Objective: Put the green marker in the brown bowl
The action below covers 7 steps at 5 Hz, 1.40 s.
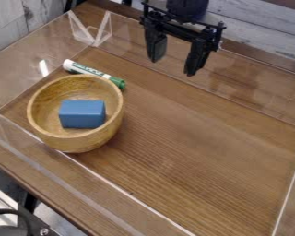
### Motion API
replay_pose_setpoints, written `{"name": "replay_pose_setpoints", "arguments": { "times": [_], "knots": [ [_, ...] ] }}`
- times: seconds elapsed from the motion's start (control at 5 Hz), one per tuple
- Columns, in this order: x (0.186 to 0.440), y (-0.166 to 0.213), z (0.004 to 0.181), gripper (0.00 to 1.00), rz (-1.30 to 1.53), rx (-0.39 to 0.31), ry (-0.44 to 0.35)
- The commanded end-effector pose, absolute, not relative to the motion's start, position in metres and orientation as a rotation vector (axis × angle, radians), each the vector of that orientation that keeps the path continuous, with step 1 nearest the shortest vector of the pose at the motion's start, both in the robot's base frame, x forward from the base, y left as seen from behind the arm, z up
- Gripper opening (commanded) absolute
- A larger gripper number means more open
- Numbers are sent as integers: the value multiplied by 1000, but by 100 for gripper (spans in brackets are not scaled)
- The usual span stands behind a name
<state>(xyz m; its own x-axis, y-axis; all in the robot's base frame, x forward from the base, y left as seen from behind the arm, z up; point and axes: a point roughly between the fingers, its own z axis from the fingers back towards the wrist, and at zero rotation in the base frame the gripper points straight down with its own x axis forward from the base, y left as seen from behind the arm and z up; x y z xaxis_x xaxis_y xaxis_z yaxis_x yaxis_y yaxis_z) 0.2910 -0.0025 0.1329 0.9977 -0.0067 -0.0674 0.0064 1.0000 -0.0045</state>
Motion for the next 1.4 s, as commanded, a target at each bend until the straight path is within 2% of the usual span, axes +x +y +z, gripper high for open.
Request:
{"name": "replay_pose_setpoints", "arguments": {
  "times": [0.0,0.2,0.6,1.2],
  "knots": [
    [299,-3,126,100,-22,-18,55],
    [308,0,124,100,-39,-45,33],
    [323,7,131,100,-59,-86,-20],
    [319,9,134,100,-104,-92,-47]
  ]
}}
